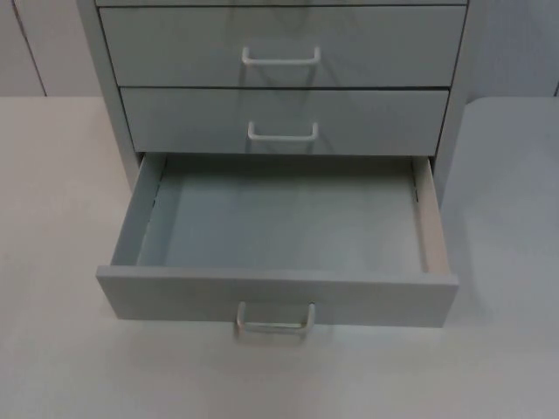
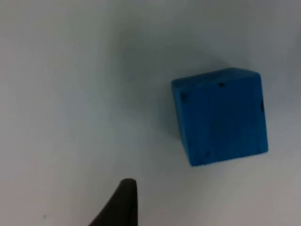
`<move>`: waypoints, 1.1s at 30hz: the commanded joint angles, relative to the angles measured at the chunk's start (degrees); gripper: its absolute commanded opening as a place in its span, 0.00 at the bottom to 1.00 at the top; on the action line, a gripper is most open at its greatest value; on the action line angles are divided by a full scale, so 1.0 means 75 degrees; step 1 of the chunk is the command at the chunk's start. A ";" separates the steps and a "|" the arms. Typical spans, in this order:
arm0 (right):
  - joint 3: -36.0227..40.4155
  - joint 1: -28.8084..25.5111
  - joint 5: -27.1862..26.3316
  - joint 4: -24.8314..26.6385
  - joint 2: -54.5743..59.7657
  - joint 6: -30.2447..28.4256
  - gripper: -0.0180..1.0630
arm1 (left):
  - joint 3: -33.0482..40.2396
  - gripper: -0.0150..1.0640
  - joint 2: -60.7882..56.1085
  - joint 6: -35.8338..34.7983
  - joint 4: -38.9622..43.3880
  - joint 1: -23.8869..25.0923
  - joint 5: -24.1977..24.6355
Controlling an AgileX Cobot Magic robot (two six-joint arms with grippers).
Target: Open the drawer with the left hand, place the block into the drawer with the right hand, then close the drawer with the left hand.
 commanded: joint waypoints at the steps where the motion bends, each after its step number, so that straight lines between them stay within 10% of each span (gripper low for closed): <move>1: -0.0195 -0.0034 -0.0004 -0.0214 0.0338 -0.0181 0.99 | 0.0021 0.98 -0.0031 0.0006 0.0061 -0.0043 -0.0007; 20: -0.0254 -0.0034 -0.0970 -0.0142 0.1655 -0.0711 0.95 | 0.0021 0.98 -0.0031 0.0006 0.0062 -0.0043 -0.0068; 30: -0.0254 -0.0034 -0.0973 0.0012 0.1655 -0.0693 0.35 | 0.0021 0.98 -0.0031 0.0006 0.0094 -0.0043 -0.0066; 33: -0.0254 -0.0034 -0.0780 0.0059 0.1497 -0.0693 0.02 | 0.0021 0.98 -0.0031 0.0006 0.0172 -0.0043 -0.0066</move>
